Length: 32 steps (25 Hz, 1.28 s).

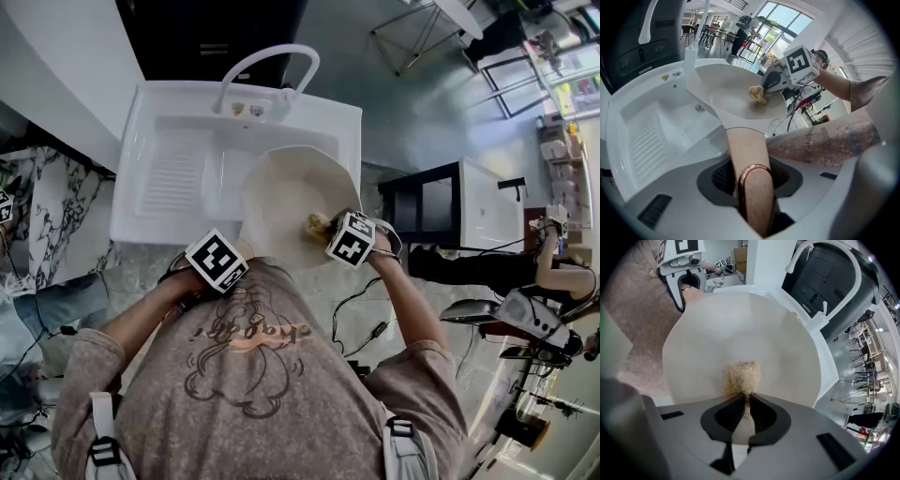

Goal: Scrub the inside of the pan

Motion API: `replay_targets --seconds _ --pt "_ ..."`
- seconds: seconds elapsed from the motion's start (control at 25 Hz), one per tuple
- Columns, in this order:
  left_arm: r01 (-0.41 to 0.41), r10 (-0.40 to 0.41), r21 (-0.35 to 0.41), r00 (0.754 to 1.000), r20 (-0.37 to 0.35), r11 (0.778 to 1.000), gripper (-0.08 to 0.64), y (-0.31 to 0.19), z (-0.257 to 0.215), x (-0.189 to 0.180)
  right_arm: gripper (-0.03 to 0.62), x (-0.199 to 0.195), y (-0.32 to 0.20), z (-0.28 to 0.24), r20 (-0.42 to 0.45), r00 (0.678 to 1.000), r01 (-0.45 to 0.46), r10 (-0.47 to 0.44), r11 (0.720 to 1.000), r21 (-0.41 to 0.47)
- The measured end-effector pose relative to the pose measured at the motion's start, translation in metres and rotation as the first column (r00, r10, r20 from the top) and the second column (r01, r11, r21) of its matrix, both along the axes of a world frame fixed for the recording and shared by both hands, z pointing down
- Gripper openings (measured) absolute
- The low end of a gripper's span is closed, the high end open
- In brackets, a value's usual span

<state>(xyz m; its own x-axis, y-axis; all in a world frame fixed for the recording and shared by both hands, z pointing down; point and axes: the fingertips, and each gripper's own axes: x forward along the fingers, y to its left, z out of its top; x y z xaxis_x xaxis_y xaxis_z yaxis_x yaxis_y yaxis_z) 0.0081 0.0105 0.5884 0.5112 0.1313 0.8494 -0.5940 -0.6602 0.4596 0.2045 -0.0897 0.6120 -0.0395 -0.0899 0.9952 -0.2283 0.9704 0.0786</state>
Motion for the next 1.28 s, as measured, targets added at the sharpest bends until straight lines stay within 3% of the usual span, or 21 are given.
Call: replay_targets --seconds 0.24,0.48,0.88,1.04,1.28 --pt "-0.005 0.005 0.0 1.0 -0.002 1.0 0.16 0.0 0.002 0.001 0.048 -0.025 0.02 0.006 0.034 0.999 0.042 -0.04 0.998 -0.048" --pt "-0.002 0.002 -0.003 1.0 -0.001 1.0 0.16 0.003 0.002 0.001 0.048 -0.048 0.029 0.011 0.043 0.993 0.116 -0.114 0.992 -0.055" --pt "-0.008 0.008 -0.003 1.0 0.01 1.0 0.161 0.007 0.002 0.001 0.048 -0.101 0.034 0.018 0.126 0.98 0.167 -0.157 0.983 -0.074" --pt "-0.008 0.008 -0.002 1.0 0.009 1.0 0.163 0.007 0.002 0.003 0.048 -0.121 0.022 0.021 0.152 0.977 0.156 -0.147 0.986 -0.053" --pt "0.001 -0.001 -0.001 1.0 0.009 1.0 0.163 0.008 0.001 0.0 0.048 -0.141 -0.006 0.022 0.223 0.974 0.05 -0.043 0.998 -0.024"
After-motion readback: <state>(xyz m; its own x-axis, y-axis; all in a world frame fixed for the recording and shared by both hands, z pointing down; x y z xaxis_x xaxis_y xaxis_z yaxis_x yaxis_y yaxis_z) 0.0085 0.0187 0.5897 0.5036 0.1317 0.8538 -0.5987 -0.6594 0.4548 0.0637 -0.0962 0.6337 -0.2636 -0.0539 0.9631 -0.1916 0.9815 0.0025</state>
